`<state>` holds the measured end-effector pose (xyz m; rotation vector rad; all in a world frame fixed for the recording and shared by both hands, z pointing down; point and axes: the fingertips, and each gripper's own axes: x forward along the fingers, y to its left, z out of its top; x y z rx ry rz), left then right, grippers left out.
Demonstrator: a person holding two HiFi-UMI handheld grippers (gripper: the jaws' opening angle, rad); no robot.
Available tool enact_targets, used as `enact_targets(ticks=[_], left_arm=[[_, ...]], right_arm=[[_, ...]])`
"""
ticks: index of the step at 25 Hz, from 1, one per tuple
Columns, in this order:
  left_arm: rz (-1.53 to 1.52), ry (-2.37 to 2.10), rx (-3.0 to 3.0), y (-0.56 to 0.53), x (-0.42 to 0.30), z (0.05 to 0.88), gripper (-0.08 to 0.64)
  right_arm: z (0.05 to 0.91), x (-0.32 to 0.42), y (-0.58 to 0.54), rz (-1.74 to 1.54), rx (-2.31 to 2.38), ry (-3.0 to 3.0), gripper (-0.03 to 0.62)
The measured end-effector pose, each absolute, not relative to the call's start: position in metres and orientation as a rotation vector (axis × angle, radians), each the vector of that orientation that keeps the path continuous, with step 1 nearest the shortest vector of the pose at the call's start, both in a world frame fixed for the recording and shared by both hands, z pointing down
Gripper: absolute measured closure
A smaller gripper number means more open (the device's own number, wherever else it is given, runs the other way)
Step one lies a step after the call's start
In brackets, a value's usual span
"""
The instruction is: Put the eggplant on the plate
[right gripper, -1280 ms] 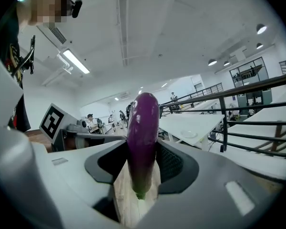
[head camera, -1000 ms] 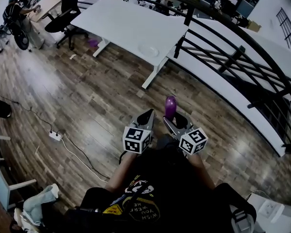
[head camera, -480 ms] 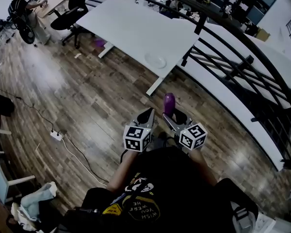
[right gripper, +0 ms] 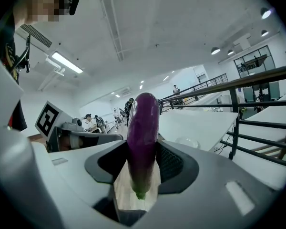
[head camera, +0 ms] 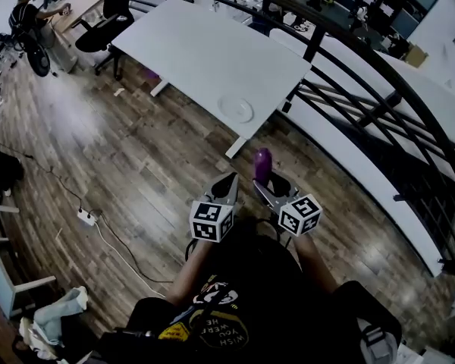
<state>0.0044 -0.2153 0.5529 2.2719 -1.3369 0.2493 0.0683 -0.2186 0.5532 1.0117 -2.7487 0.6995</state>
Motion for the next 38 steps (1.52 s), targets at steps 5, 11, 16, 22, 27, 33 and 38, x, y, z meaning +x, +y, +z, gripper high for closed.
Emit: enact_targets(ticks=[5,11,16,22,27,33,38], left_arm=[[0.251,-1.295,2.259,-0.271,-0.004,0.569,0.555],[0.250,-1.264,2.288,-0.369,-0.042,0.569,0.555],[0.273,-1.192,2.278,-0.423,-0.058,0.593,0.555],[0.340,-1.185,2.274,-0.471,-0.079,0.613,0.555],[0.376,-1.196,2.201,-0.502,-0.093,0.655,0.555],[0.422,-1.249,2.101,-0.520,-0.093,0.682,0.555],[0.435,-1.284,2.008,-0.529,-0.102,0.711,0.555]], right_arm=[[0.565,0.062,-0.263,0.721,1.034,-2.723,0.397],[0.576,0.032,-0.353,0.709,1.072,-2.661,0.397],[0.578,0.008,-0.416,0.658,1.085,-2.654,0.397],[0.595,-0.012,-0.462,0.658,1.100,-2.595,0.397],[0.632,-0.029,-0.493,0.726,1.004,-2.545,0.397],[0.685,-0.029,-0.531,0.641,0.808,-2.429,0.397],[0.744,-0.033,-0.546,0.541,0.629,-2.291,0.397]])
